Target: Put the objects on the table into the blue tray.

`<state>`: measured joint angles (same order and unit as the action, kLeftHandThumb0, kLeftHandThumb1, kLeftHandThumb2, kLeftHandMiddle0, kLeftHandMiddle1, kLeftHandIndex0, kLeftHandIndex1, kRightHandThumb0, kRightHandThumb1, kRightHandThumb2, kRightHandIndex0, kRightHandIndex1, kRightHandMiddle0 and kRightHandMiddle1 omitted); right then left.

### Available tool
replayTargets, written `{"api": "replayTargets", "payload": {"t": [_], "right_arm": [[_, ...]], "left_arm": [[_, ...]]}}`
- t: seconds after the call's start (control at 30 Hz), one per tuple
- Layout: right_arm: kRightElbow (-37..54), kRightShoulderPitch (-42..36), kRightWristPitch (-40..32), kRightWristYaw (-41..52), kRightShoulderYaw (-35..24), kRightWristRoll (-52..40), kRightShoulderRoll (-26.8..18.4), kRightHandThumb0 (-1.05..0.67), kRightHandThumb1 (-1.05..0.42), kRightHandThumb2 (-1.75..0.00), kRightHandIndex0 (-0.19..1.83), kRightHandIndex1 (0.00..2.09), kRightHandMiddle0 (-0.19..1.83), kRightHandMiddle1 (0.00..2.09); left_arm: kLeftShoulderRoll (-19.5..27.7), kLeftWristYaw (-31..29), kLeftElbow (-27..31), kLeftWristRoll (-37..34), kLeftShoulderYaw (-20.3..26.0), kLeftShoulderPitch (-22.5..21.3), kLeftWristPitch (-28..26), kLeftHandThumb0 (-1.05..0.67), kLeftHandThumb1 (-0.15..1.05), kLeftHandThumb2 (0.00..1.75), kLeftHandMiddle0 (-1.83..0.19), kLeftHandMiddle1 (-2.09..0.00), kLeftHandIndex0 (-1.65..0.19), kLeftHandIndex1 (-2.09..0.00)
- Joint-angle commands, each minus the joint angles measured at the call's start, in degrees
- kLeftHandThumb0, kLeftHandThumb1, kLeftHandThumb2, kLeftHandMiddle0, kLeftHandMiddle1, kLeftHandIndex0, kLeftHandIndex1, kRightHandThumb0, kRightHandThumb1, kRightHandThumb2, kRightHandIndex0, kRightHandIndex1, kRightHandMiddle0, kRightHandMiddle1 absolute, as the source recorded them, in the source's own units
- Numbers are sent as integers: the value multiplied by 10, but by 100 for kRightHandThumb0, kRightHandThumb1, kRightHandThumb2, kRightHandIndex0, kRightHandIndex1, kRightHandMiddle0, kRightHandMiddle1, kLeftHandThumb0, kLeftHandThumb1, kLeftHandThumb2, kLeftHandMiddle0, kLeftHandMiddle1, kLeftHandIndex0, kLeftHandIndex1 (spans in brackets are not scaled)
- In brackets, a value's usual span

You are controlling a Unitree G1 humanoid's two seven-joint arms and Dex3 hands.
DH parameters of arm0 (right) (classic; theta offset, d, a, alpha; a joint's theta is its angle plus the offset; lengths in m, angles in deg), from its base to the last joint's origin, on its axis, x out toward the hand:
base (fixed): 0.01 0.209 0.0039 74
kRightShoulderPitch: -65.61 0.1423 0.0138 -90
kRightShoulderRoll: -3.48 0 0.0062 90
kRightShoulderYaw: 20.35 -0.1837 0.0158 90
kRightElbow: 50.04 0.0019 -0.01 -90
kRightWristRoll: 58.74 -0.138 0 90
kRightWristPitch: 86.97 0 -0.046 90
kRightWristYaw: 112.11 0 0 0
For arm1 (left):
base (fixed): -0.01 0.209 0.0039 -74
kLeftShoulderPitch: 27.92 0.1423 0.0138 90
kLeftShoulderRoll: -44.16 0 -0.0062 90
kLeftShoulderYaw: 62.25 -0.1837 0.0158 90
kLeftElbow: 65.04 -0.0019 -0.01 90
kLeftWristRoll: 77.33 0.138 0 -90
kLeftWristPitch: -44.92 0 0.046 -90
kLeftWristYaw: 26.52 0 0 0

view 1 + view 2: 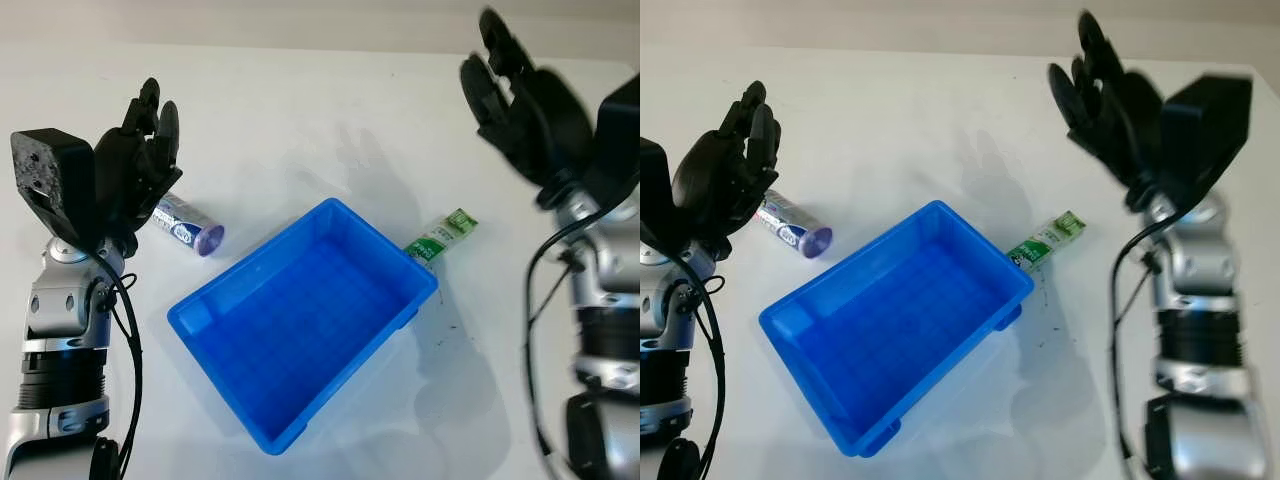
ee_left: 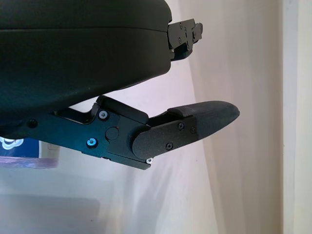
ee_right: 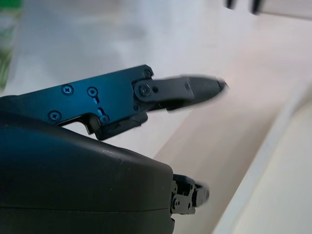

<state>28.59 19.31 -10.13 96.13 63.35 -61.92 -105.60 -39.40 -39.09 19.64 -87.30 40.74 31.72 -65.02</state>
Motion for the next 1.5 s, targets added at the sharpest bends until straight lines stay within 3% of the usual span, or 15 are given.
{"api": "replayTargets", "payload": {"t": [0.0, 0.27, 0.43, 0.67, 0.9, 1.13, 1.17, 1.23, 1.27, 1.37, 1.47], "right_arm": [[-11, 20, 20, 33, 21, 21, -41, -47, -85, -5, 26, 25, -1, 71], [-81, 38, 242, 96, 116, 172, -134, -47, -73, -5, 41, 21, 37, 29], [-92, 25, 321, 103, 155, 239, -154, -46, -71, -6, 43, 13, 47, 10], [-65, -12, 311, 106, 178, 292, -149, -40, -75, -6, 43, 11, 47, 7], [-73, -56, 320, 116, 180, 278, -142, -45, -82, -7, 41, 9, 43, 4], [-80, -91, 308, 120, 182, 260, -132, -46, -83, -6, 51, 15, 49, 8], [-80, -96, 307, 119, 184, 260, -131, -45, -83, -6, 51, 25, 47, 26], [-76, -105, 303, 116, 189, 264, -128, -44, -83, -5, 41, 51, 23, 79], [-76, -110, 304, 114, 192, 267, -126, -43, -83, -6, 33, 74, 17, 98], [-85, -119, 324, 97, 197, 274, -121, -43, -88, -6, 17, 126, 11, 140], [-109, -133, 382, 13, 200, 309, -116, -45, -93, -6, 19, 167, 16, 178]], "left_arm": [[7, -5, -7, -3, 3, -12, 11, -77, 105, 72, 19, -4, 19, -2], [4, 2, 1, 0, 1, -14, 2, -77, 105, 71, 18, -5, 18, -4], [5, 5, 1, 3, -1, -15, -2, -78, 105, 70, 17, -6, 18, -4], [8, 5, 4, 7, -4, -17, -9, -78, 105, 68, 17, -6, 18, -5], [13, 1, 4, 9, -6, -19, -14, -79, 105, 68, 16, -6, 17, -5], [15, 0, 2, 12, -11, -24, -18, -77, 105, 70, 15, -6, 17, -5], [16, 0, 1, 12, -12, -25, -18, -77, 105, 70, 15, -5, 17, -5], [16, -1, 0, 12, -12, -25, -16, -76, 105, 71, 16, -5, 17, -5], [16, -2, 0, 13, -12, -25, -16, -76, 105, 71, 16, -5, 17, -5], [15, -1, -2, 15, -12, -25, -15, -76, 105, 70, 15, -6, 17, -6], [14, -1, -2, 16, -12, -24, -14, -77, 105, 70, 15, -5, 16, -6]]}}
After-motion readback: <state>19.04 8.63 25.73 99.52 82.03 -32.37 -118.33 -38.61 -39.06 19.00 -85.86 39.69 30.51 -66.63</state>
